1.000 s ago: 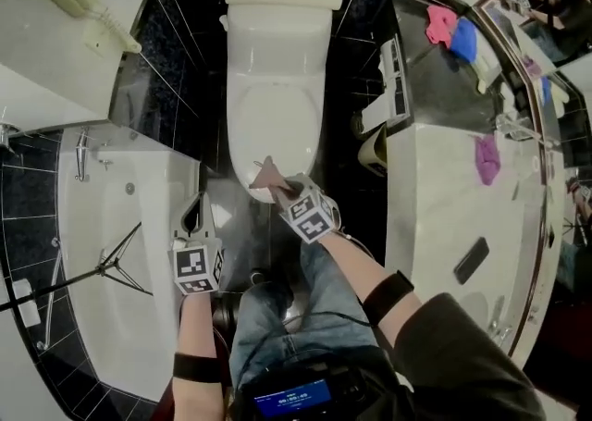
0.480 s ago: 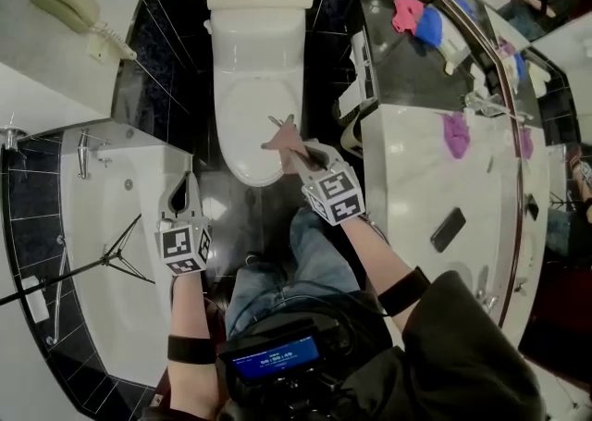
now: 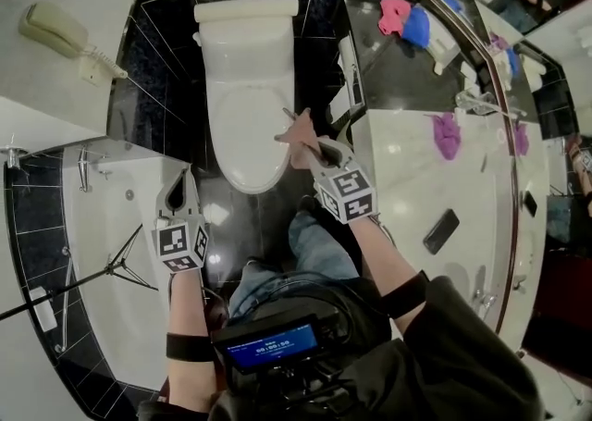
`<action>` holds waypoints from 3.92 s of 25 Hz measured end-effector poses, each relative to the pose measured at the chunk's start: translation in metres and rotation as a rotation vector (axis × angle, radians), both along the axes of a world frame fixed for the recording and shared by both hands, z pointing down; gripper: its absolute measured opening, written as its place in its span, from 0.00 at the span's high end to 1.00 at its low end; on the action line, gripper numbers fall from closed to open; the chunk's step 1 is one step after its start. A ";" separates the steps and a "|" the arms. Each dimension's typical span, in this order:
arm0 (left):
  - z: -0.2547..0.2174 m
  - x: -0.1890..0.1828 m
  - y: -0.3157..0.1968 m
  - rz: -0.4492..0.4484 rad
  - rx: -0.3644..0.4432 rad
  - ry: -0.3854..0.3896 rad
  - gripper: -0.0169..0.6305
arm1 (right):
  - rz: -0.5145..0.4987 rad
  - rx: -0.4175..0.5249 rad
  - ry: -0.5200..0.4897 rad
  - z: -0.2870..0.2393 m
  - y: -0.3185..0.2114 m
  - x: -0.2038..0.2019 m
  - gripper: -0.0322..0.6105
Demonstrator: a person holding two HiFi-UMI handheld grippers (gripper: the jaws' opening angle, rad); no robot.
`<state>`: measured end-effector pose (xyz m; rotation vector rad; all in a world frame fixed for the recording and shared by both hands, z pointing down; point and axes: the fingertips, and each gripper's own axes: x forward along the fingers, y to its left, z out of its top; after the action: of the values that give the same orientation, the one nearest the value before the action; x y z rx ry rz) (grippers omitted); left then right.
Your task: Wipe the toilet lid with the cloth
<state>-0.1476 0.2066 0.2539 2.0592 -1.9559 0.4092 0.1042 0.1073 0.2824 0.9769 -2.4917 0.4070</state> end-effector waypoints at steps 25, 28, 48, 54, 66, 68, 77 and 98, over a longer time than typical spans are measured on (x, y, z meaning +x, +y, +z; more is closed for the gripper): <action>-0.041 0.016 -0.022 0.063 0.037 0.020 0.97 | 0.171 0.016 -0.036 -0.016 0.001 0.067 0.83; -0.043 0.016 -0.021 0.067 0.046 0.029 0.97 | 0.176 0.017 -0.035 -0.015 0.002 0.070 0.83; 0.261 0.094 0.001 0.546 -0.334 -0.305 0.57 | 0.162 -0.058 0.024 0.193 0.003 0.022 0.83; 0.396 0.109 0.018 0.725 -0.391 -0.511 0.57 | 0.159 -0.080 0.016 0.281 0.004 0.007 0.83; 0.552 0.131 0.013 0.902 -0.390 -0.846 0.66 | 0.228 -0.090 0.016 0.395 -0.030 0.027 0.83; 0.568 0.130 0.015 0.916 -0.404 -0.880 0.66 | 0.233 -0.094 0.018 0.403 -0.033 0.030 0.83; 0.592 0.136 0.009 0.959 -0.416 -0.935 0.71 | 0.251 -0.098 0.035 0.424 -0.036 0.051 0.83; 0.527 0.138 0.005 0.874 -0.380 -0.914 0.78 | 0.267 -0.131 0.042 0.389 -0.044 0.068 0.83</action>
<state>-0.0097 0.2115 0.7814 2.5456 -0.9388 1.9901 0.1724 0.0633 0.6718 1.2534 -2.2707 0.6182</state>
